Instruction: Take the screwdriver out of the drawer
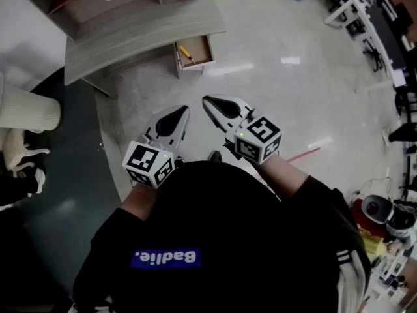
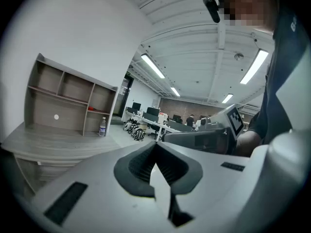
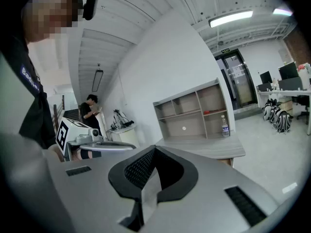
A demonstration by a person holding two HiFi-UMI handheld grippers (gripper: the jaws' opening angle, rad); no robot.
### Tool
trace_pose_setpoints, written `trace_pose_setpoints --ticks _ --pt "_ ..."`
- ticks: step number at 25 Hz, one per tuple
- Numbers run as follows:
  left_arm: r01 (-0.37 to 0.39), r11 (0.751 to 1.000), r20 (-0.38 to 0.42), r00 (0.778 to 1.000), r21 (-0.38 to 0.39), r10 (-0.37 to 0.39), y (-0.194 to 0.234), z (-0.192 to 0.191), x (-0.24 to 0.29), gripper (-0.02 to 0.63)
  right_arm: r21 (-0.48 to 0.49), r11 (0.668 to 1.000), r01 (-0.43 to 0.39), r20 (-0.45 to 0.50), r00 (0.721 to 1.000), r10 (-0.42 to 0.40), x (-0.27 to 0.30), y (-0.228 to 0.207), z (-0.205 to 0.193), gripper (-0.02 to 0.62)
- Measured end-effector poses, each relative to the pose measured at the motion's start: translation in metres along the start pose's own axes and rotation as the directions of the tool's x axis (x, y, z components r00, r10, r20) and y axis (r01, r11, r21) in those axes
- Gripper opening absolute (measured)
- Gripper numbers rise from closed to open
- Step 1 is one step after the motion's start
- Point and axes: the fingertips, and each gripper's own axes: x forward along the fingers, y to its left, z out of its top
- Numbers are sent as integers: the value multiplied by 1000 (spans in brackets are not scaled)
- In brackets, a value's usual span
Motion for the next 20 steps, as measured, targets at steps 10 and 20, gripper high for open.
trace_pose_setpoints --ticks 10,20 --pt "1 1000 -4 1000 2 -1 -1 -1 -1 2 -1 1000 -3 0 1000 3 -1 1 0 29" --pt "5 1000 -7 1000 -3 -5 9 -2 -1 2 10 1000 11 -15 1000 -10 9 -3 -3 29"
